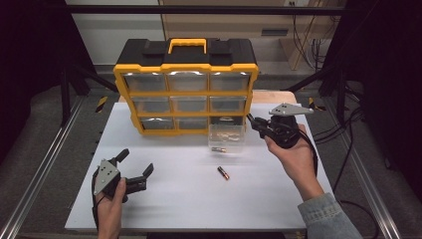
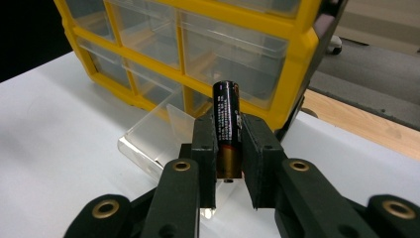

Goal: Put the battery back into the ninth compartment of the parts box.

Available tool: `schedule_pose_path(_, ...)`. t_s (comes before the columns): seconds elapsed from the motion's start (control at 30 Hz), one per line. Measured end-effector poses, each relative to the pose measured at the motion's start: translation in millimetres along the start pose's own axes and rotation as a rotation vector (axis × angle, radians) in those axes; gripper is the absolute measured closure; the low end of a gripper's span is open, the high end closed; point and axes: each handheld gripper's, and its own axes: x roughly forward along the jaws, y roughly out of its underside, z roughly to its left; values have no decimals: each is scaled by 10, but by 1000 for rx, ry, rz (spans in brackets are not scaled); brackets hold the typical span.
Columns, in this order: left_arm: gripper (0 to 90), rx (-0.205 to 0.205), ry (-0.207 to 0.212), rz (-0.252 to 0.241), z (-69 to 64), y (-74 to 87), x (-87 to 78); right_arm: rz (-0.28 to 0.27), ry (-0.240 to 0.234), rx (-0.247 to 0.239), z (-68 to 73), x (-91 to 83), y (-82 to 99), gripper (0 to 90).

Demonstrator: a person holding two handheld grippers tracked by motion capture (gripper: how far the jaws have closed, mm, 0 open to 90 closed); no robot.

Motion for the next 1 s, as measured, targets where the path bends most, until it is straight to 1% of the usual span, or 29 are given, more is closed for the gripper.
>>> schedule_pose_path(0.23,11,-2,-2,-1,4,0,-2,1,-12,-23,68,55,-86,768)
schedule_pose_path(0.63,11,-3,-1,-2,3,-1,0,4,-21,-36,109,119,-147,768)
schedule_pose_path(1.0,11,-5,0,-1,5,1,2,16,-38,-48,176,205,-189,767)
